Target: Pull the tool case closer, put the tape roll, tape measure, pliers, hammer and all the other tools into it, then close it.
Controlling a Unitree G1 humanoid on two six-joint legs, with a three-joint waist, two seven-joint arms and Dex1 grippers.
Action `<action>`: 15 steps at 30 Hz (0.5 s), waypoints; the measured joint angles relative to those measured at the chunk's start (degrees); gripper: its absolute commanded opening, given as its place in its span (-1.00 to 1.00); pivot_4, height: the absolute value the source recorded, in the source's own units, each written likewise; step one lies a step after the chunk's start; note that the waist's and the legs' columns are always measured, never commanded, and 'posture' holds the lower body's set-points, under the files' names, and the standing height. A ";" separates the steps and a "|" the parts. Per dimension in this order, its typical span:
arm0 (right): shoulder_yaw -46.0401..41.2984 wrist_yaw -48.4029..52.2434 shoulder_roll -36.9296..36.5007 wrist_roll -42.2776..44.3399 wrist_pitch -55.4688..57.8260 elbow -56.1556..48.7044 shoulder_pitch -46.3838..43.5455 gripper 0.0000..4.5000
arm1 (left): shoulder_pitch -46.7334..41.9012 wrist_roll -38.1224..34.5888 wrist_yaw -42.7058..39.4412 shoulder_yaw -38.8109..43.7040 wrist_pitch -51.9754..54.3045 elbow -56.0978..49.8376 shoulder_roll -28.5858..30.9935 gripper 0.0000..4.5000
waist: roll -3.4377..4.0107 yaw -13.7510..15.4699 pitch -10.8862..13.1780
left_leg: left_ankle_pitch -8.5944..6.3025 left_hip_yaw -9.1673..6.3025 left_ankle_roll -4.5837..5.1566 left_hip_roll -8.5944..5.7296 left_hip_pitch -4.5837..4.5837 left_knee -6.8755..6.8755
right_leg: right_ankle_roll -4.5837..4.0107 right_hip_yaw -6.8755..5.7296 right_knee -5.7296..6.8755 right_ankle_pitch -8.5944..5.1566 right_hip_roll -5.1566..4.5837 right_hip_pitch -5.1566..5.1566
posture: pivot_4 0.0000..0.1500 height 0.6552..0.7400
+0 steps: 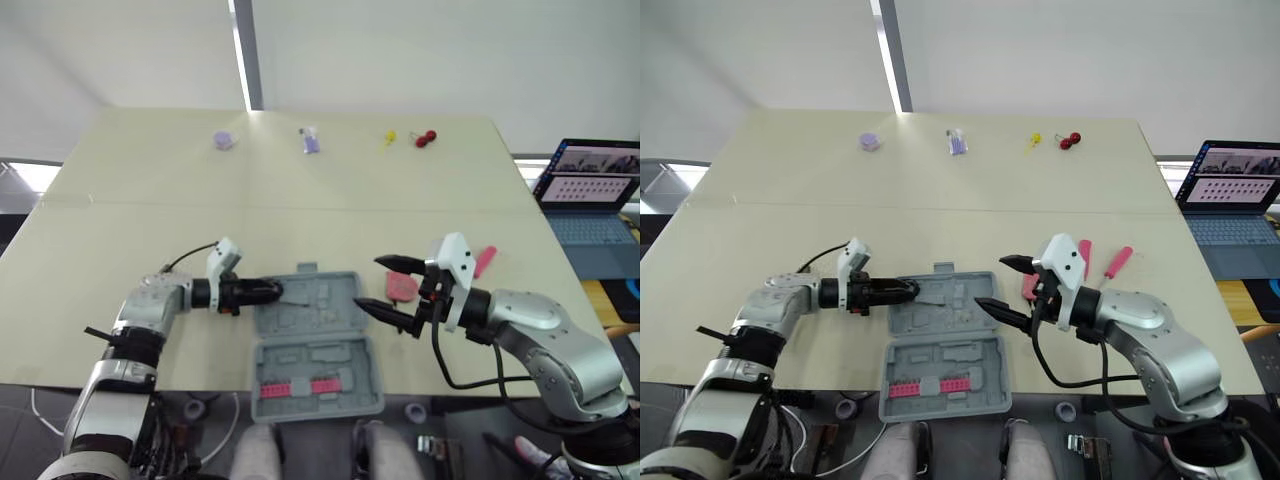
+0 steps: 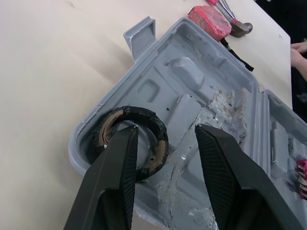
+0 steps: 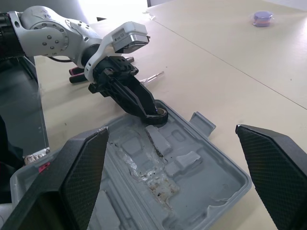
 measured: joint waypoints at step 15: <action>0.01 0.01 0.00 -0.08 -0.02 0.08 -0.52 1.00 | 3.94 1.25 4.10 1.88 -13.58 -3.56 -1.87 -0.10 | 0.00 0.70 0.00 | 0.00 0.01 0.00 0.00 0.00 0.03 | 0.01 0.01 0.00 0.00 0.00 0.00 | 1.00 1.00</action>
